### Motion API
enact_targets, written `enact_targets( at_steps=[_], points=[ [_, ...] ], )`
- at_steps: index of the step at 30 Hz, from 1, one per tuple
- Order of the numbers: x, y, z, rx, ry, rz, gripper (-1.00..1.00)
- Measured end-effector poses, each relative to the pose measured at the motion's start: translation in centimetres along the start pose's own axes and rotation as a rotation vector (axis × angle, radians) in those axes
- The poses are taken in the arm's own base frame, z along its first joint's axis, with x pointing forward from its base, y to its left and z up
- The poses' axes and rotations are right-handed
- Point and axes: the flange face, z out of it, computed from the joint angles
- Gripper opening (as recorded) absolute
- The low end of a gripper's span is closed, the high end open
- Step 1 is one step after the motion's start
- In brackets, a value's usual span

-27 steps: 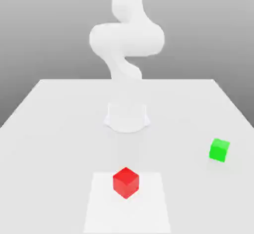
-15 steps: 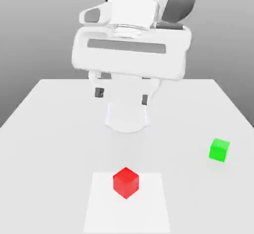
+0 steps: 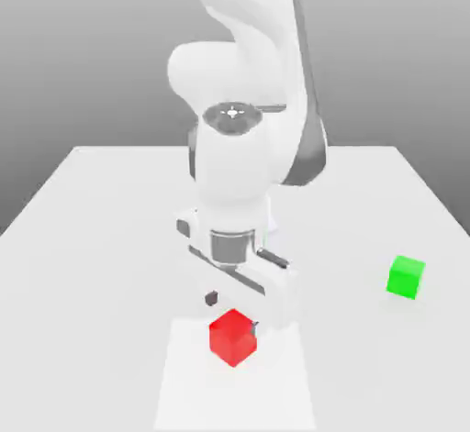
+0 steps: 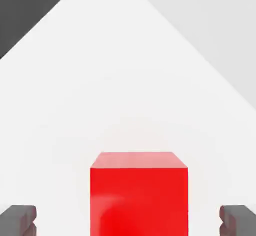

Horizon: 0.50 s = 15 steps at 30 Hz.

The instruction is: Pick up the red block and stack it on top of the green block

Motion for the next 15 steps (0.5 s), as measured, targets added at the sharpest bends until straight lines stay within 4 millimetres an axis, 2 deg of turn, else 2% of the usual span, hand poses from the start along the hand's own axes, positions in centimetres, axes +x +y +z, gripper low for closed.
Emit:
enact_targets(
  at_steps=[4,5,11,15],
  points=[
    [0.0,0.4,2.3,-0.006,0.001,-0.003,0.00],
    [0.0,0.5,2.9,-0.009,0.002,-0.004,-1.00],
    [0.0,0.6,3.2,-0.008,0.002,-0.005,-1.00],
    [0.0,0.2,1.5,-0.002,0.001,-0.002,-1.00]
  ],
)
